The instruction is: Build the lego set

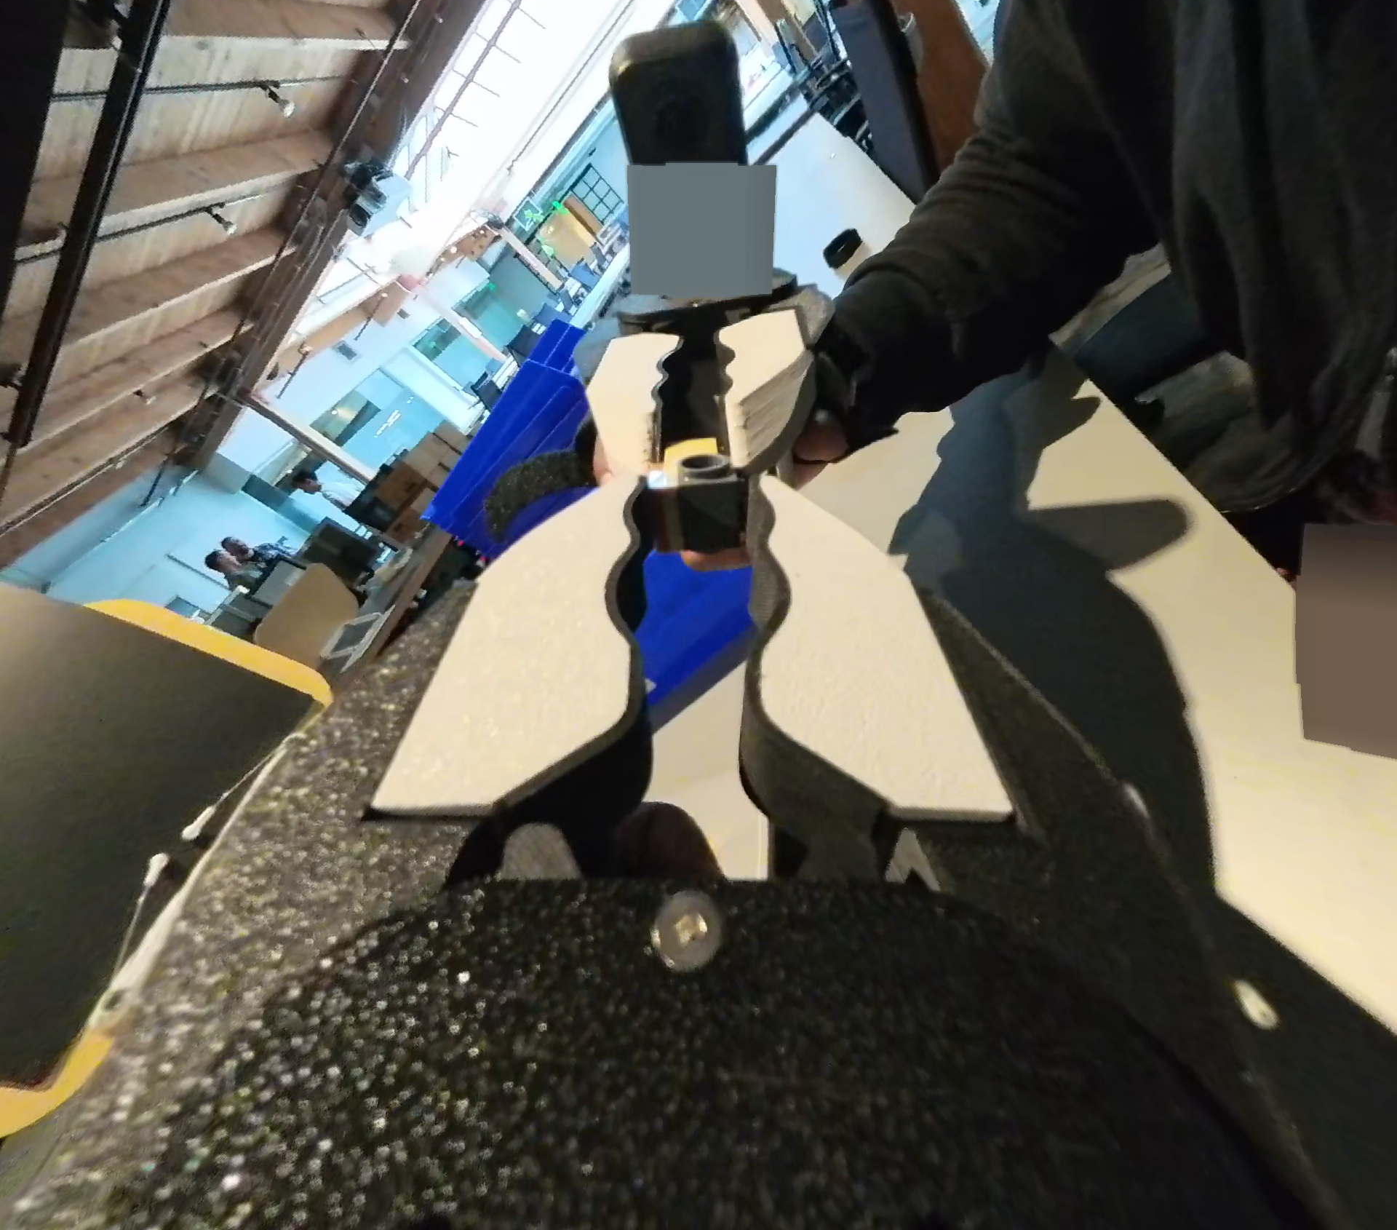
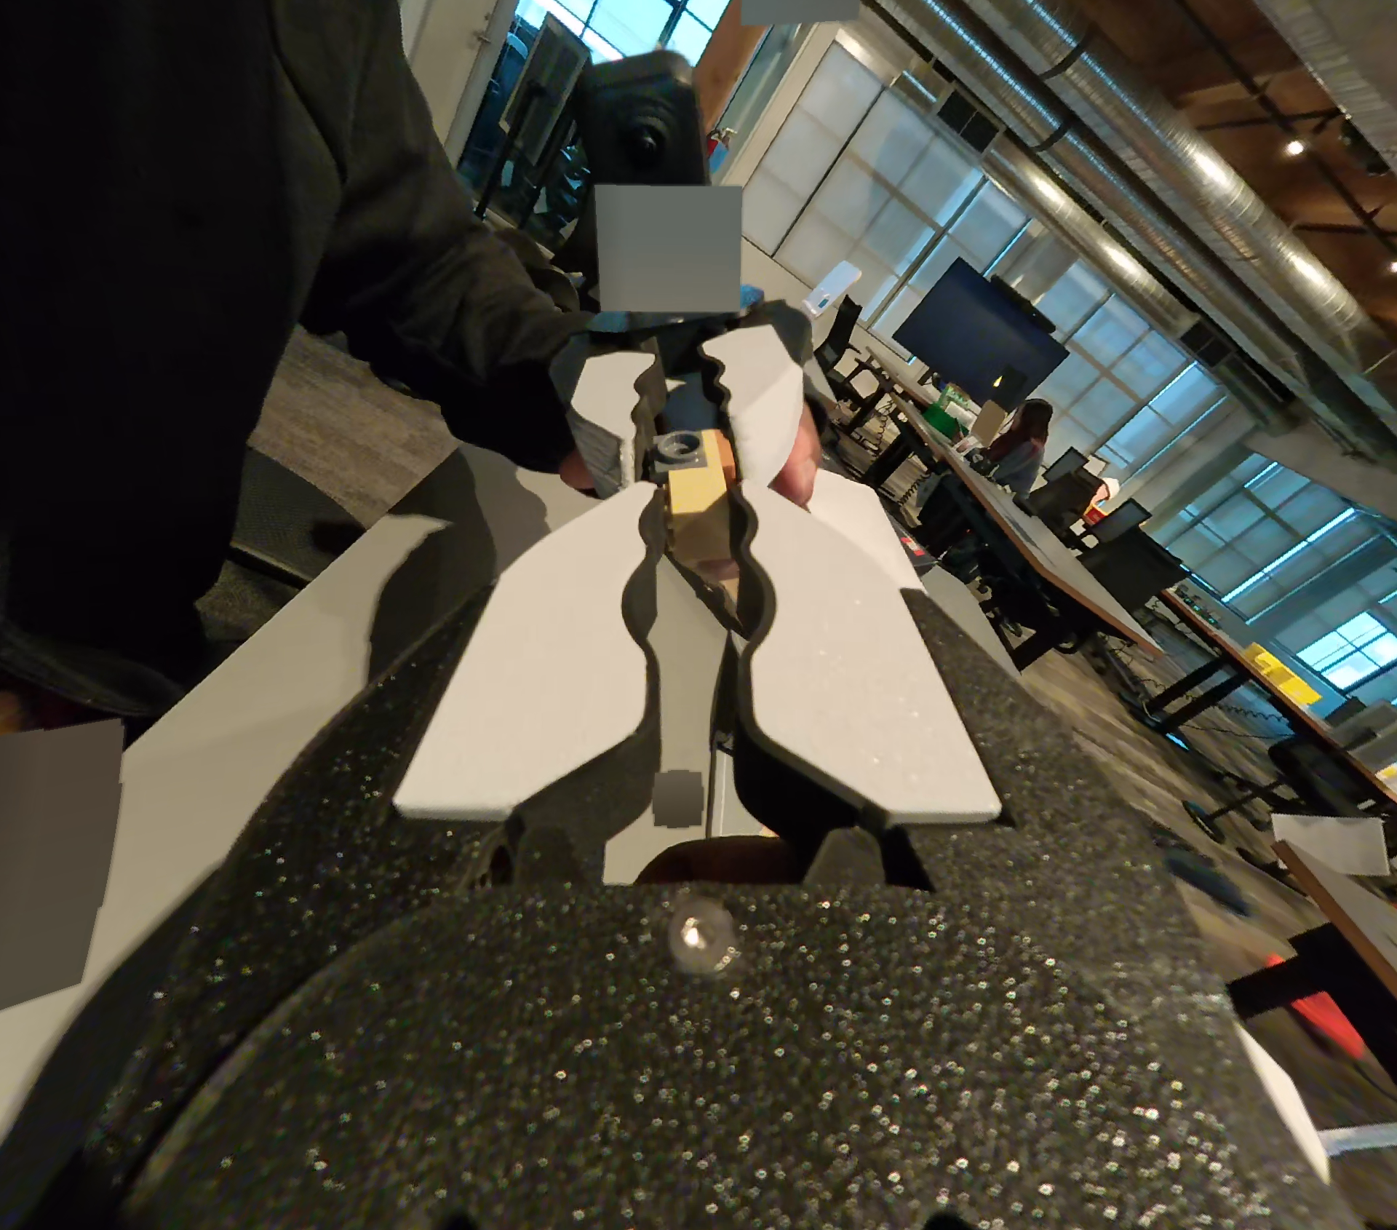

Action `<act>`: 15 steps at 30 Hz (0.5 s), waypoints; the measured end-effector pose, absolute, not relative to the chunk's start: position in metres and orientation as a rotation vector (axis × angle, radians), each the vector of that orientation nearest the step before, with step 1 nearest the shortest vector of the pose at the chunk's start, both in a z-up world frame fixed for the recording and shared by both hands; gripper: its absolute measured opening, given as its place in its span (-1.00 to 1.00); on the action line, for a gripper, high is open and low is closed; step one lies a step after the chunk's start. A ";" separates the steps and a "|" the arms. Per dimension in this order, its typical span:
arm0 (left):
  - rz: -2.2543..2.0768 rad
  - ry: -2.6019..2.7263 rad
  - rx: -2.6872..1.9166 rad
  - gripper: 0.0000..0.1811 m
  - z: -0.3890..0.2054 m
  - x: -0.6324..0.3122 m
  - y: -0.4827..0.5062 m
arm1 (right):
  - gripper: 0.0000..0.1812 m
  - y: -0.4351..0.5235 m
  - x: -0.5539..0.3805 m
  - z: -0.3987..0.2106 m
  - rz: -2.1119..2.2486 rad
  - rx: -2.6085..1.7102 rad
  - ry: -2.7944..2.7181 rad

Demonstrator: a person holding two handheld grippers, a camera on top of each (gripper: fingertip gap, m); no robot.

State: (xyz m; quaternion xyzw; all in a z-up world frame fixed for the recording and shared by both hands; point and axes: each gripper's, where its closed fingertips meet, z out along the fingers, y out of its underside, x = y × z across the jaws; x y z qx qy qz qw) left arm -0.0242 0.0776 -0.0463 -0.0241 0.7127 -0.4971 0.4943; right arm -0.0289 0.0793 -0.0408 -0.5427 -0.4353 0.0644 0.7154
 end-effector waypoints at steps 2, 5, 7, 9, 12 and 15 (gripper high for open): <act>-1.205 1.718 -0.058 -0.75 -0.046 -0.025 0.078 | -0.83 0.080 -0.029 -0.041 0.141 -1.209 -0.958; -1.187 1.705 -0.072 -0.75 -0.047 -0.024 0.080 | -0.82 0.082 -0.028 -0.042 0.147 -1.216 -0.936; -1.178 1.689 -0.096 -0.74 -0.050 -0.025 0.081 | -0.80 0.083 -0.029 -0.045 0.151 -1.226 -0.924; -1.157 1.684 -0.107 -0.74 -0.057 -0.028 0.081 | -0.74 0.085 -0.032 -0.053 0.151 -1.251 -0.920; -1.085 1.677 -0.106 -0.74 -0.073 -0.037 0.084 | -0.66 0.084 -0.042 -0.071 0.211 -1.316 -0.923; -1.018 1.657 -0.119 -0.73 -0.083 -0.044 0.095 | -0.60 0.086 -0.046 -0.087 0.315 -1.413 -0.887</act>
